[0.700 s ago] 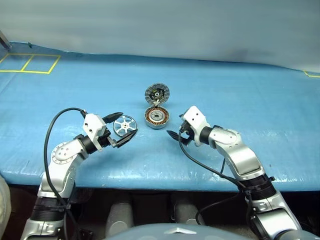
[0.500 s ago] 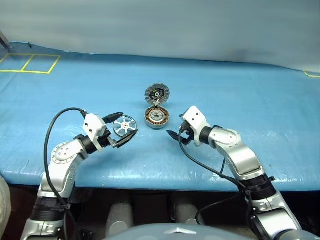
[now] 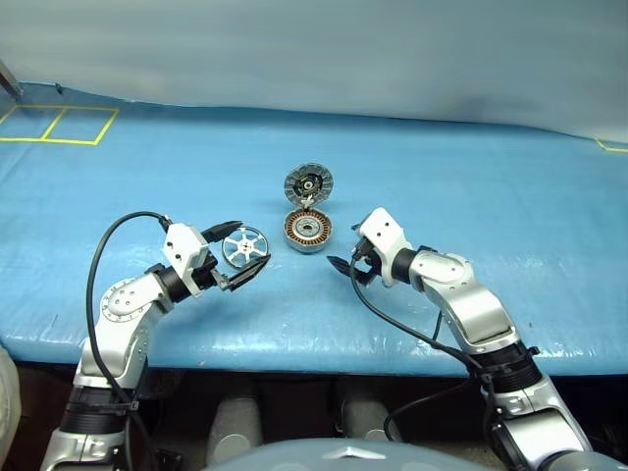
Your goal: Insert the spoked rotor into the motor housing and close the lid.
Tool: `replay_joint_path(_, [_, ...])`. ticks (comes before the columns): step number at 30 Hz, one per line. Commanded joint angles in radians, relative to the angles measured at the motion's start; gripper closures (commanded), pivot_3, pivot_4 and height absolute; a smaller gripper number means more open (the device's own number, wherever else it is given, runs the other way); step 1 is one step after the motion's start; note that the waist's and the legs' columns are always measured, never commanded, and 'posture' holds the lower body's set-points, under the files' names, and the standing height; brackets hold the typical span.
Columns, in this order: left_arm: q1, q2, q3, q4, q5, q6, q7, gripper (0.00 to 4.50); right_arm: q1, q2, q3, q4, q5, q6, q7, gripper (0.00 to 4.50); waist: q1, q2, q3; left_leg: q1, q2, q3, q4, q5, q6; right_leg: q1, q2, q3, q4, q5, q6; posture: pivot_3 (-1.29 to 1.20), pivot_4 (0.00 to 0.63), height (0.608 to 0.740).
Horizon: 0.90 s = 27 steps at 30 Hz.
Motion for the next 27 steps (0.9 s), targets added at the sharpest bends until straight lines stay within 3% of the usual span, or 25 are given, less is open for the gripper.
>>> replay_joint_path(1, [-0.009, 0.001, 0.008, -0.010, -0.007, -0.015, 0.001, 0.00, -0.015, 0.000, -0.016, -0.017, 0.002, -0.021, 0.001, 0.03, 0.000, 0.000, 0.000, 0.000, 0.000, 0.000, 0.000, 0.000, 0.000, 0.000, 0.000, 0.000, 0.000, 0.000, 0.000, 0.00, 0.150, 0.740])
replay_joint_path(20, [-0.008, -0.004, 0.005, -0.013, -0.008, -0.010, 0.005, 0.00, -0.021, -0.005, -0.014, -0.014, 0.003, -0.013, 0.008, 0.03, 0.000, 0.000, 0.000, 0.000, 0.000, 0.000, 0.000, 0.000, 0.000, 0.000, 0.000, 0.000, 0.000, 0.000, 0.000, 0.00, 0.150, 0.740])
replay_joint_path(27, [-0.009, -0.007, 0.003, -0.011, -0.007, -0.011, 0.005, 0.00, -0.083, -0.081, 0.022, 0.003, -0.033, -0.018, 0.080, 0.03, -0.001, 0.000, 0.000, 0.000, 0.000, 0.000, 0.000, 0.000, 0.000, 0.000, 0.000, 0.000, 0.000, 0.000, 0.000, 0.00, 0.150, 0.740])
